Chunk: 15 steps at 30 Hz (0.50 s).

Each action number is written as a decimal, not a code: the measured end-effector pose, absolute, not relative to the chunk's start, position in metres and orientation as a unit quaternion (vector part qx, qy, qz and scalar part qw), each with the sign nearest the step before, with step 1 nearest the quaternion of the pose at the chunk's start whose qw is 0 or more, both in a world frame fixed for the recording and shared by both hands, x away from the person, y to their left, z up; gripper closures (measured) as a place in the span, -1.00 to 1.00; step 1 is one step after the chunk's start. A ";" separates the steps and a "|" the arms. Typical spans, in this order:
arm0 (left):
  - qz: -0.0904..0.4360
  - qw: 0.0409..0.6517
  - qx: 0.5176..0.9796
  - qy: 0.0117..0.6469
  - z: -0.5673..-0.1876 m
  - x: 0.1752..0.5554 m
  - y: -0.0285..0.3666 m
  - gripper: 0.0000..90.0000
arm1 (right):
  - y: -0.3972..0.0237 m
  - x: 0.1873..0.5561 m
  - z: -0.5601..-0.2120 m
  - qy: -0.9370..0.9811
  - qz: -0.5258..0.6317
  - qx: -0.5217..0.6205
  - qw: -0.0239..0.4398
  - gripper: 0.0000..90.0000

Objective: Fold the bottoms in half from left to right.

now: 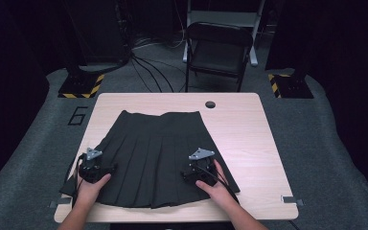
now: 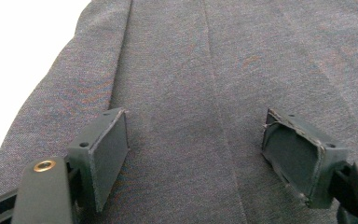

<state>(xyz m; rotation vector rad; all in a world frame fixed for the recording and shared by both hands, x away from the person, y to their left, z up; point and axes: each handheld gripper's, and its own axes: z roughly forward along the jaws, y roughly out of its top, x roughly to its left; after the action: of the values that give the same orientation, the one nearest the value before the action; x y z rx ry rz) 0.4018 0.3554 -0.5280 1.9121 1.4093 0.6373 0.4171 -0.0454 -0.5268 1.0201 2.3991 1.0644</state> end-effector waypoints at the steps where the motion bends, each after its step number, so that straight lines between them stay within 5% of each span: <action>1: 0.244 0.334 0.733 0.540 -0.528 0.402 0.355 -0.50 | -0.045 0.417 -0.527 0.840 0.374 0.357 0.165 -0.70; 15: 0.243 0.334 0.733 0.540 -0.528 0.402 0.356 -0.50 | -0.044 0.415 -0.527 0.839 0.370 0.364 0.164 -0.70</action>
<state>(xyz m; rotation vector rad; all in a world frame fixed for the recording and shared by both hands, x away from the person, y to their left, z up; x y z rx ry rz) 0.4015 0.3557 -0.5277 1.9139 1.4091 0.6349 0.4149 -0.0435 -0.5268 1.0362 2.3911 1.0544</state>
